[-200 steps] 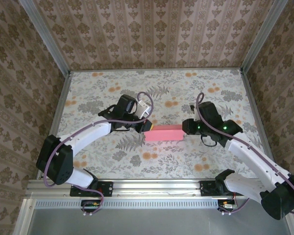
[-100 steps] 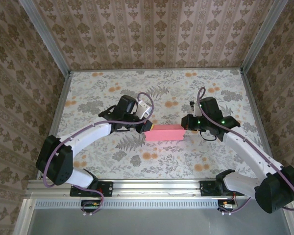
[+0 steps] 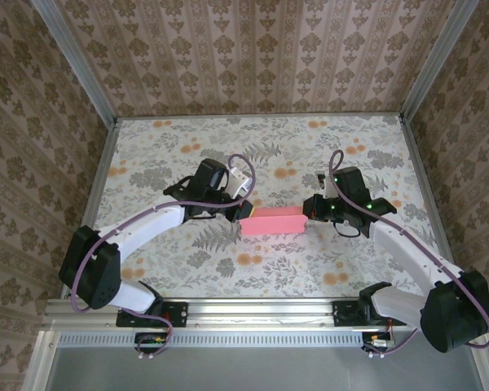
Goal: Fold the paper box
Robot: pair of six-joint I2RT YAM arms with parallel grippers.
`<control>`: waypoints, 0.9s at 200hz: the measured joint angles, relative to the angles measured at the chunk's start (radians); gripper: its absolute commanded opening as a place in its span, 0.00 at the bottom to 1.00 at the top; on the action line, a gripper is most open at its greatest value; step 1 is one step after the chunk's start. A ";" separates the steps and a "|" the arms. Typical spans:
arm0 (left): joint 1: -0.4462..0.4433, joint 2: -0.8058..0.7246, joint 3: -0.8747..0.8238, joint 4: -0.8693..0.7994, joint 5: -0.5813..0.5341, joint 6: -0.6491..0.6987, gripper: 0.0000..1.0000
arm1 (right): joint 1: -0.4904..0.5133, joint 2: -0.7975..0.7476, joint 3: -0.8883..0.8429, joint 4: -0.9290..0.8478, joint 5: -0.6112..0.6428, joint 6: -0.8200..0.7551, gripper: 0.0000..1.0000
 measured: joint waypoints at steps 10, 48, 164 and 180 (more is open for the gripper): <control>0.000 -0.002 0.000 -0.003 -0.002 0.000 0.05 | -0.001 -0.002 -0.006 0.010 0.000 0.000 0.00; 0.004 -0.041 0.000 -0.027 -0.005 -0.012 0.08 | 0.000 -0.003 -0.009 0.016 -0.002 -0.001 0.00; 0.050 -0.074 -0.002 -0.035 0.064 -0.060 0.03 | 0.000 -0.003 -0.010 0.018 -0.002 -0.003 0.00; 0.060 -0.066 -0.014 -0.034 0.069 -0.060 0.03 | 0.000 -0.003 -0.010 0.018 -0.002 -0.005 0.01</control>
